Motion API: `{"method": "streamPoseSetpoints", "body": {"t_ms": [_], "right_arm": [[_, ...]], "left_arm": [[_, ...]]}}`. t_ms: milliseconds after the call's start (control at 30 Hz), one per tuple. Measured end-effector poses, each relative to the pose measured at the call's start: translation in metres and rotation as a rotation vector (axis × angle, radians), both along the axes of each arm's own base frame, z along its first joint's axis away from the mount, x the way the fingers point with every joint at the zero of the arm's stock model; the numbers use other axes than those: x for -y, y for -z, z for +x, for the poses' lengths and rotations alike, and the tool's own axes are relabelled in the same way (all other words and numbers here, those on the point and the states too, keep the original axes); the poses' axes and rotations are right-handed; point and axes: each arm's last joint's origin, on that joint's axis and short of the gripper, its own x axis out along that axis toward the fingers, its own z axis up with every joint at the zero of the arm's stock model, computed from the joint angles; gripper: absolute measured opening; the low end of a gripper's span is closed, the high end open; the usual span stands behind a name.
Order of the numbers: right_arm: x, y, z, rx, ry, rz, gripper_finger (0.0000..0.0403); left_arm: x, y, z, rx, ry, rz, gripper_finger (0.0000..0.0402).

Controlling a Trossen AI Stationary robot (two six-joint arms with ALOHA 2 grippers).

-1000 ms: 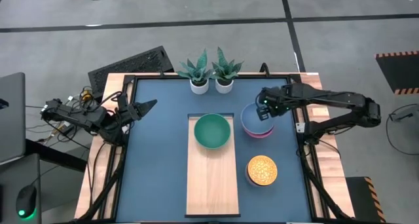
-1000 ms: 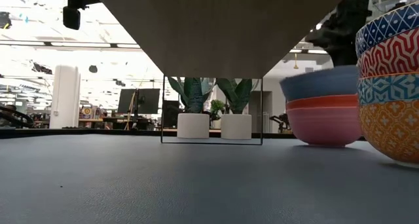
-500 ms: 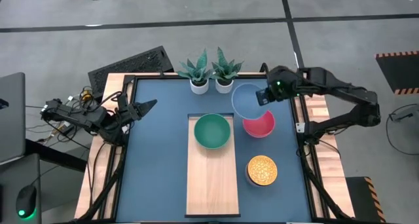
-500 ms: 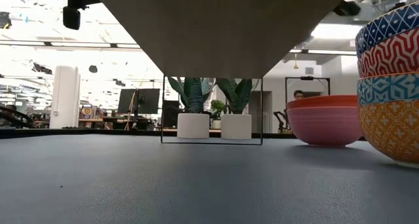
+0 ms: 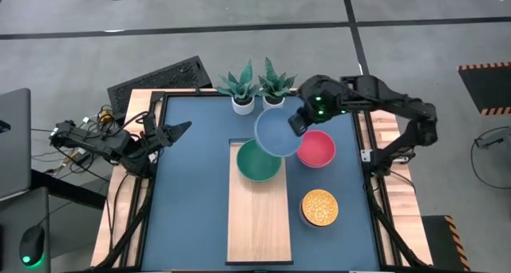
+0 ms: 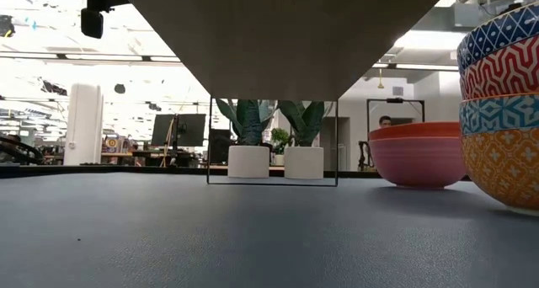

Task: Place and stack bowls onto a shelf
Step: Stack the blue bowl on top of the green bowl on the shelf

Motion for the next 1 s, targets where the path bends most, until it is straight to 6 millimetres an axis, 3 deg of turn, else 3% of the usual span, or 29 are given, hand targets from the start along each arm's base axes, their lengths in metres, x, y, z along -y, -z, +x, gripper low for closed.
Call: {"method": "streamPoseSetpoints", "body": {"t_ms": [233, 500, 1000], "right_arm": [[-0.004, 0.008, 0.032, -0.035, -0.125, 0.016, 0.0030], [-0.002, 0.042, 0.056, -0.216, -0.154, 0.055, 0.0032], [-0.010, 0.049, 0.067, -0.207, -0.204, 0.072, 0.0032]], "left_arm": [[0.000, 0.000, 0.000, 0.000, 0.000, 0.000, 0.0165], [0.000, 0.000, 0.000, -0.005, 0.000, 0.002, 0.0165], [0.000, 0.003, 0.001, -0.024, 0.002, -0.004, 0.0165]]}}
